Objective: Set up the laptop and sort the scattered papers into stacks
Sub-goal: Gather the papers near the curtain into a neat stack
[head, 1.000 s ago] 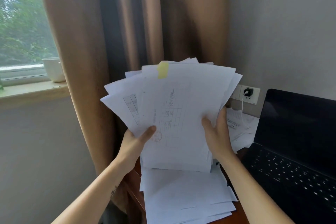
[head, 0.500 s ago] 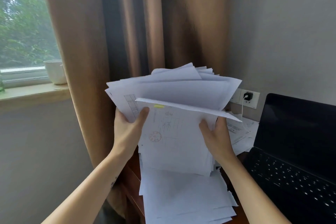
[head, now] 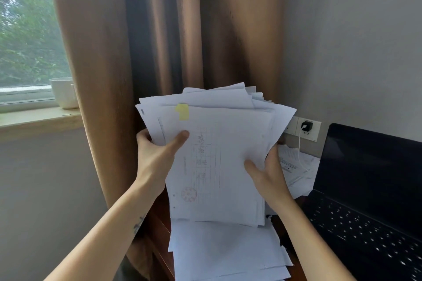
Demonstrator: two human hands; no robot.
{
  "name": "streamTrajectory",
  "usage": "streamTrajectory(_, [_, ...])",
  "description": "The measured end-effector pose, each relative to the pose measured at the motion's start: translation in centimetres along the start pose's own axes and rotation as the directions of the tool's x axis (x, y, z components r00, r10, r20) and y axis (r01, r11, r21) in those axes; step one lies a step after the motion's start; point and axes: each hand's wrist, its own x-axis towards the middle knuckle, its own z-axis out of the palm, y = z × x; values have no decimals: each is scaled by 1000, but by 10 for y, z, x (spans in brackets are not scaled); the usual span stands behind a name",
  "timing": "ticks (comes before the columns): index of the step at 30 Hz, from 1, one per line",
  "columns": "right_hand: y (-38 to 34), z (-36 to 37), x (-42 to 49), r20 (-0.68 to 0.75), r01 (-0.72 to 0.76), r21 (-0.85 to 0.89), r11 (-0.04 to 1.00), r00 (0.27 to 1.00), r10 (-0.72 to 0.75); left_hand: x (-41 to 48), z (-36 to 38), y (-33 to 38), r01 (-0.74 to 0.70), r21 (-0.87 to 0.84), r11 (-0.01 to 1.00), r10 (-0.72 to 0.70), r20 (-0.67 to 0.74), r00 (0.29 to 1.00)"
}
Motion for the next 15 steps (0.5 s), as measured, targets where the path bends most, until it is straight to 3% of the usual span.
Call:
streamTrajectory(4, [-3,7,0,-52,9,49,999,999,-7,2,1,2,-150,223,963,105,202,974])
streamTrajectory(7, [-1,8,0,-61,23,44,999,998,-20,-3,3,0,-195,239,951,138,236,962])
streamTrajectory(11, [1,6,2,-69,-13,92,996,997,19,-7,7,1,-71,145,987,44,184,982])
streamTrajectory(15, [-1,9,1,-71,37,-3,999,997,-38,-7,9,4,-36,130,991,11,192,981])
